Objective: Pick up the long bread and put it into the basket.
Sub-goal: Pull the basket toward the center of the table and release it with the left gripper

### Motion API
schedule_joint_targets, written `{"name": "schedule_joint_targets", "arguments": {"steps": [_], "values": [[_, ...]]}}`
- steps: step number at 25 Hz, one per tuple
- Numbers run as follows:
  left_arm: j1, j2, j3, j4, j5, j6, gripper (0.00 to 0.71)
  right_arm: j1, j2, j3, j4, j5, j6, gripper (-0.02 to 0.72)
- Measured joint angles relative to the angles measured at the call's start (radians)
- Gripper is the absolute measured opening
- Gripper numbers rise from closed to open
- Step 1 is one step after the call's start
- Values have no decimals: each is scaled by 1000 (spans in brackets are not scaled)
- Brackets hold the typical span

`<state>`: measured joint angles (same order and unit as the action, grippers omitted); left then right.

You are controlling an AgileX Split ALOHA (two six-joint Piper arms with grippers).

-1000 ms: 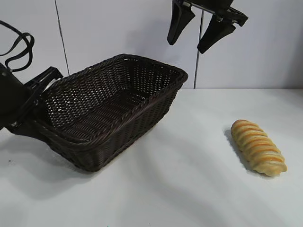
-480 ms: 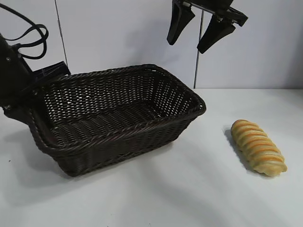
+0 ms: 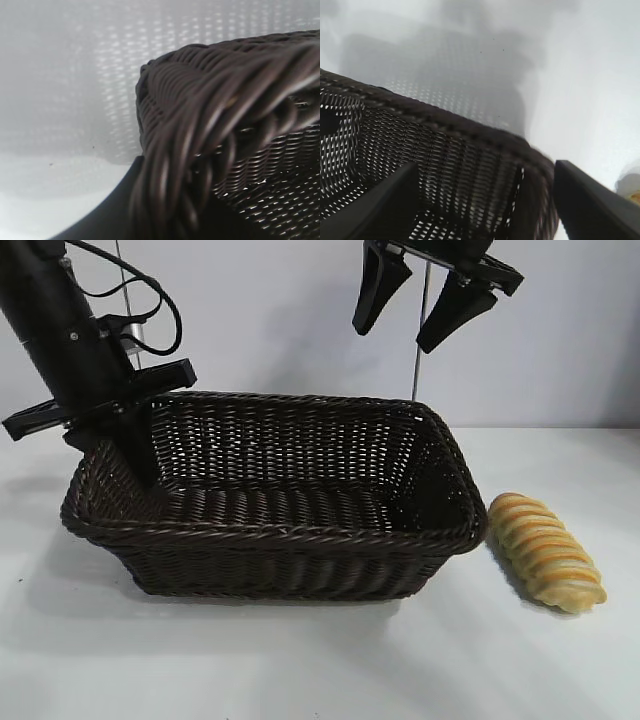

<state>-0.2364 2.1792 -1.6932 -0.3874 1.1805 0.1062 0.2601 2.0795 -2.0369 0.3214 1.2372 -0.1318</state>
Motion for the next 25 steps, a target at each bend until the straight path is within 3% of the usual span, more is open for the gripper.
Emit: {"name": "schedule_joint_targets", "arguments": {"steps": [17, 25], "values": [[38, 46, -1, -6, -5, 1, 127, 0, 0, 0, 1, 1, 1, 540], [40, 46, -2, -19, -5, 1, 487, 0, 0, 0, 1, 1, 1, 540]]}}
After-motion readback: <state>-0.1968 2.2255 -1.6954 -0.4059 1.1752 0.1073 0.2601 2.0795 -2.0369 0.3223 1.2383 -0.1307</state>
